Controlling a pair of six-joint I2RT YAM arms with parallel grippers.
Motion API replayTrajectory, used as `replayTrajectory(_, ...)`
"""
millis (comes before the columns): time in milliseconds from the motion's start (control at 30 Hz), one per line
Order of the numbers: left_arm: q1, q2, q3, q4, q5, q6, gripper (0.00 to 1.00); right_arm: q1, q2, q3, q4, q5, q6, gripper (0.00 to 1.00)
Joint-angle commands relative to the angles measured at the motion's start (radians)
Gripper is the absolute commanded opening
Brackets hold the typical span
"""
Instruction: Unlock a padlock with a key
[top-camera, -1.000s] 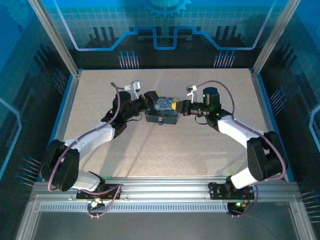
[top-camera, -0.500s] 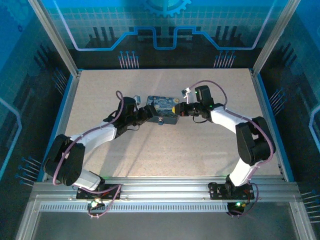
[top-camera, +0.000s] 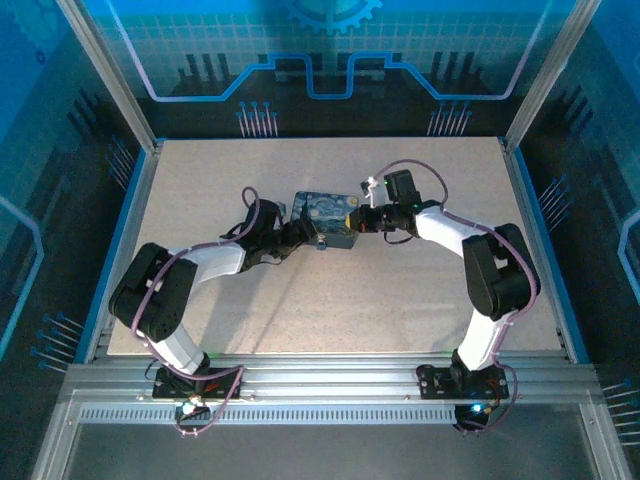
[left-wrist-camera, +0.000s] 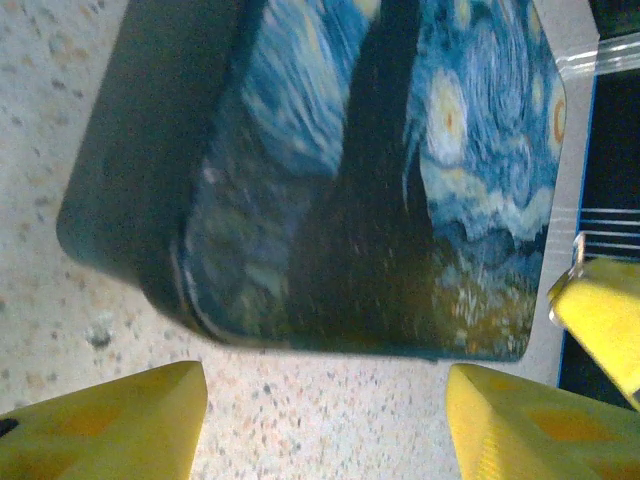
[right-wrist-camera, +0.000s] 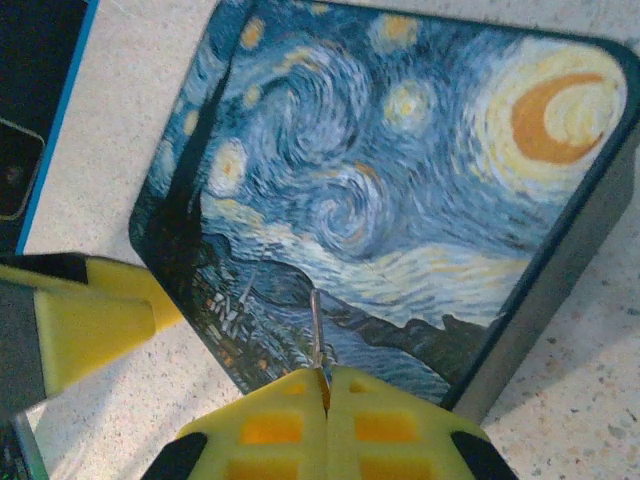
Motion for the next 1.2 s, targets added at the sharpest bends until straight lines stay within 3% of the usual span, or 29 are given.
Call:
replayTrajectory(0, 0.037, 0.044, 0.042, 0.084, 0.024, 0.025, 0.66, 0.016, 0.029, 0.036, -0.067, 0.027, -0.035, 0.01)
replayTrajectory(433, 0.092, 0.144, 0.156, 0.119, 0.05, 0.159, 0.66, 0.045, 0.057, 0.042, -0.072, 0.049, -0.019, 0.01)
replayTrajectory(633, 0.085, 0.074, 0.042, 0.18, 0.034, 0.19, 0.65, 0.05, 0.058, 0.044, -0.058, 0.061, -0.005, 0.01)
replayTrajectory(867, -0.003, -0.003, -0.06, 0.171, -0.004, 0.311, 0.67, 0.053, 0.059, 0.041, -0.063, 0.081, -0.005, 0.01)
replayTrajectory(1167, -0.068, 0.072, -0.016, 0.159, -0.067, 0.471, 0.67, 0.053, 0.059, 0.033, -0.055, 0.087, -0.003, 0.01)
